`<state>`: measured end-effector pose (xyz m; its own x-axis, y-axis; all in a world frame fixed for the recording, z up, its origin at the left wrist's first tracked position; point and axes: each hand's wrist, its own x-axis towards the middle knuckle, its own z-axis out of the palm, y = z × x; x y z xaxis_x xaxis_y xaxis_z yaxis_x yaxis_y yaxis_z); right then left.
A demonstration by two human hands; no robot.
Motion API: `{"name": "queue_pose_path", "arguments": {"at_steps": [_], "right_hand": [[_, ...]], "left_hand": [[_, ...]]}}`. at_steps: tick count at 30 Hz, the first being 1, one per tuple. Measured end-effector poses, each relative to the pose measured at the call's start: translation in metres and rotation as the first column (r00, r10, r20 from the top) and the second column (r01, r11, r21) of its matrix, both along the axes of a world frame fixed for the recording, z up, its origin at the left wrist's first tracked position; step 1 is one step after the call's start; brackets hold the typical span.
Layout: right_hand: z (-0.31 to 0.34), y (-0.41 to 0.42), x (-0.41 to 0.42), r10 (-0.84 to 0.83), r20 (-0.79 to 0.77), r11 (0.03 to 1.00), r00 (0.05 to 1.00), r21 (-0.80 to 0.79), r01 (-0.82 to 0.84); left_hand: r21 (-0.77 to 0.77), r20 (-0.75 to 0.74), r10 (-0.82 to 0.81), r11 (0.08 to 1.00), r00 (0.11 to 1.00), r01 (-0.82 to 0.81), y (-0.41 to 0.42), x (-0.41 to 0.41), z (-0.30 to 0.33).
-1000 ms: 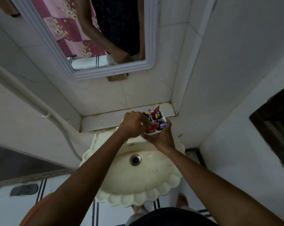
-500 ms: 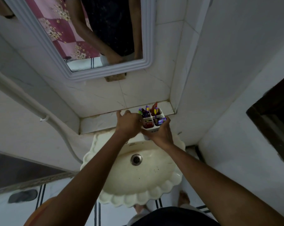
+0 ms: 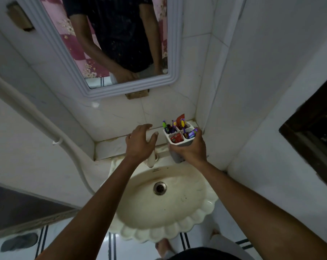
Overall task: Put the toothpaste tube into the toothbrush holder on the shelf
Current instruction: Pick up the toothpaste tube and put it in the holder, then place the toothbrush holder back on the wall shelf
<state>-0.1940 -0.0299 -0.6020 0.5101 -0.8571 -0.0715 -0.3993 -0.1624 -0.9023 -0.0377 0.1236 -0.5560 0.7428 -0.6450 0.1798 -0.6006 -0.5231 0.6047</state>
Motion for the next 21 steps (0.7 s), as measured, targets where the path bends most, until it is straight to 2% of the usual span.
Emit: {"name": "queue_pose_path", "arguments": {"at_steps": [5,9,17,21], "right_hand": [[0.041,-0.016,0.005,-0.034,0.083,0.994,0.996,-0.098,0.042],[0.109,-0.029,0.004,0.027,0.207,0.98,0.978,-0.2,0.015],[0.294,-0.054,-0.007,0.109,0.39,0.903,0.914,-0.423,0.072],[0.386,-0.059,-0.021,0.156,0.458,0.851,0.875,-0.511,0.116]], "left_hand": [[0.0,0.054,-0.027,1.0,0.998,0.027,-0.004,0.004,0.026],[-0.099,0.162,0.01,0.995,0.987,0.006,-0.012,-0.006,0.075],[-0.269,0.424,0.169,0.962,0.89,-0.055,-0.045,-0.011,0.227],[-0.366,0.519,0.22,0.931,0.826,-0.018,-0.05,-0.012,0.311]]}}
